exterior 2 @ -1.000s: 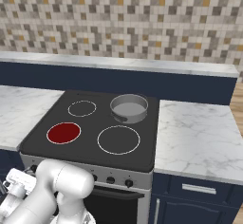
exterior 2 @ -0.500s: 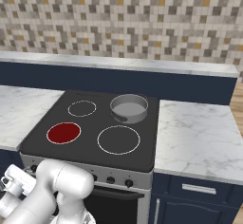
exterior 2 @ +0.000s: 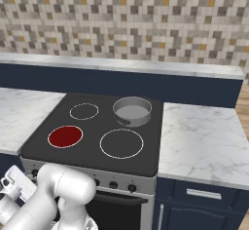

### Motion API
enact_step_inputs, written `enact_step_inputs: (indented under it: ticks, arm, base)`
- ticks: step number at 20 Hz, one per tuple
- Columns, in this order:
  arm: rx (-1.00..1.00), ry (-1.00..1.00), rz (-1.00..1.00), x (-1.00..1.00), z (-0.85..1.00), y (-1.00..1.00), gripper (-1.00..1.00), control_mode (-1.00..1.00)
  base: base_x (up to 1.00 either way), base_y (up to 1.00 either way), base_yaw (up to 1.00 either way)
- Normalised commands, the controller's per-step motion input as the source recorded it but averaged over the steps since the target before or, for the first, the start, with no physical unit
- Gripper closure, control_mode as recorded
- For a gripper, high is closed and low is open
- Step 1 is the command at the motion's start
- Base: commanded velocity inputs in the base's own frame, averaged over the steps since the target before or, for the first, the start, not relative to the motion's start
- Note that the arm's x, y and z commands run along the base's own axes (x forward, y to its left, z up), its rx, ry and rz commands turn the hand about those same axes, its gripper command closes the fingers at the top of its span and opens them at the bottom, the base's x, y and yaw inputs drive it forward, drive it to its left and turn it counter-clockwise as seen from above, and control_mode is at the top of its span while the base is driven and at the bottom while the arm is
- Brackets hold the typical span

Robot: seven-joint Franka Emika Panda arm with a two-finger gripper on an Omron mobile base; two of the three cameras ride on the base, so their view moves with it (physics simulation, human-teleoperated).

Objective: Turn off the front left burner of the stove.

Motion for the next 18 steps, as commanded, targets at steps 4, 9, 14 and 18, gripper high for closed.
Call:
enact_step_inputs:
  ticks: [4, 9, 14, 18]
  arm:
    - [0.29, 0.0, -0.11, 0.0, 0.44, 0.1, 1.0, -1.0]
    - [0.31, -0.01, -0.11, 0.0, 0.39, 0.11, 1.0, -1.0]
    - [0.32, -0.07, -0.13, 0.0, 0.19, 0.05, 1.0, -1.0]
    - [0.33, -0.09, -0.15, 0.0, 0.14, 0.02, 1.0, -1.0]
  base:
    - [0.0, 0.0, 0.0]
    - [0.0, 0.0, 0.0]
    - [0.0, 0.0, 0.0]
    - [0.0, 0.0, 0.0]
